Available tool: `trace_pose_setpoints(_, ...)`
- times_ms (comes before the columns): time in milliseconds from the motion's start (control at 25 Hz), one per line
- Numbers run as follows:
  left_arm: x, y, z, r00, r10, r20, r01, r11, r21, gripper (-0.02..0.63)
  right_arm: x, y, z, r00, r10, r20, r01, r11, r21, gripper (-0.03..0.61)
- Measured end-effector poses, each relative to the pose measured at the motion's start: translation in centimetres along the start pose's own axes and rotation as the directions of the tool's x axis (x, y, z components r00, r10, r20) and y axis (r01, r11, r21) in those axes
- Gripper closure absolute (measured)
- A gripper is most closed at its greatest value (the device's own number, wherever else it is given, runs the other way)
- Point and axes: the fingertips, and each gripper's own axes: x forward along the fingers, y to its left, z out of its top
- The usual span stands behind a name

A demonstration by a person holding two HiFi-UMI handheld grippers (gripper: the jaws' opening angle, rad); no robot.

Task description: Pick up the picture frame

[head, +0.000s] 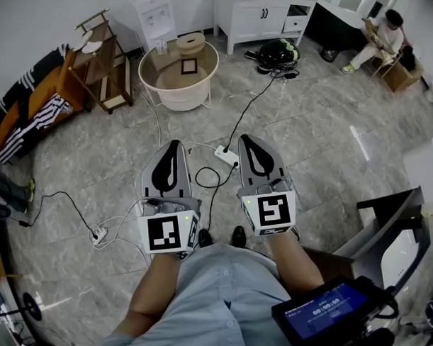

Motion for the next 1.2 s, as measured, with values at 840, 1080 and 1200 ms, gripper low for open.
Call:
trace_pose_setpoints(840,-1.3,9.4,-2.3,1.0,0.028,-0.011,-0.028,1.0,-0.012,0.603,4.4,5.3,0.4,0.999,-0.032,0.017,0.031,0.999,0.011,0.565)
trace_pose_setpoints(1080,1.5,10.8,-4.1,0.998,0.041,-0.049,-0.042,0.999,-0.012,0.603,7.2,4.1,-0.8,1.0,-0.03,-0.002,0.03,0.999,0.034,0.565)
trace_pose_setpoints(1200,3.6,11.5,-5.5,0.996,0.05,-0.076,-0.05,0.999,-0.001,0.603,9.4,3.2,-2.4,1.0,-0.024,-0.018,0.025,0.998,0.057,0.565)
